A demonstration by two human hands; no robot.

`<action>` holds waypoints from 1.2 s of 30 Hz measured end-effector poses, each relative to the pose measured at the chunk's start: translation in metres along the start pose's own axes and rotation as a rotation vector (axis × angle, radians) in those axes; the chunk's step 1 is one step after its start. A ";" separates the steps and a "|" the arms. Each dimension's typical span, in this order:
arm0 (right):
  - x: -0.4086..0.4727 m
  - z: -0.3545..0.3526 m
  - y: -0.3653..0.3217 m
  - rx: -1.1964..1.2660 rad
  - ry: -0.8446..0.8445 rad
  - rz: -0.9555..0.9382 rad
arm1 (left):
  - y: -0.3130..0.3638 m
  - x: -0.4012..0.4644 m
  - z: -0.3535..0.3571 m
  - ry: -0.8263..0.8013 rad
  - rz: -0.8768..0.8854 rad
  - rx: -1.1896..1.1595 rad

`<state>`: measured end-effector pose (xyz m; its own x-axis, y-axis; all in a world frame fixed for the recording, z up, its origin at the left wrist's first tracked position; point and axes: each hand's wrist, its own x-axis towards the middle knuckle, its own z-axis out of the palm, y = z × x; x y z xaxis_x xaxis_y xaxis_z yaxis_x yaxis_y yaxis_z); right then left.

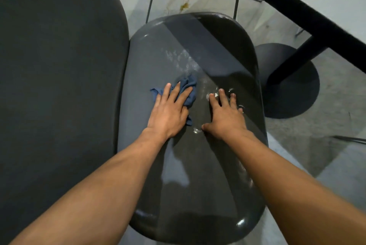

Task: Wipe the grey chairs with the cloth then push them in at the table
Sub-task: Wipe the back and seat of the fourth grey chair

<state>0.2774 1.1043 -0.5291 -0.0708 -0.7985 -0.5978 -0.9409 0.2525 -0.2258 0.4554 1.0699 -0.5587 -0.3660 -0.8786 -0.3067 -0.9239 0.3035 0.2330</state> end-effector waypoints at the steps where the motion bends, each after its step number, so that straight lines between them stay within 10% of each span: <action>1: -0.004 0.000 0.006 0.006 0.021 -0.022 | 0.000 -0.016 0.005 -0.004 0.020 0.004; 9: -0.058 0.025 0.044 0.038 0.058 -0.058 | -0.017 -0.132 0.039 -0.010 0.210 0.067; 15: -0.084 0.042 0.062 0.123 0.089 0.003 | 0.044 -0.080 0.042 0.061 -0.173 -0.136; 29: -0.107 0.062 0.082 0.320 0.106 0.102 | 0.051 -0.114 0.065 0.026 0.358 -0.052; 36: -0.108 0.053 0.083 0.307 0.075 0.112 | 0.076 -0.057 0.048 0.082 -0.127 -0.113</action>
<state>0.2241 1.2403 -0.5238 -0.2033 -0.7917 -0.5761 -0.7831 0.4847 -0.3897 0.4003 1.1608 -0.5680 -0.2327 -0.9356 -0.2654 -0.9419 0.1489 0.3010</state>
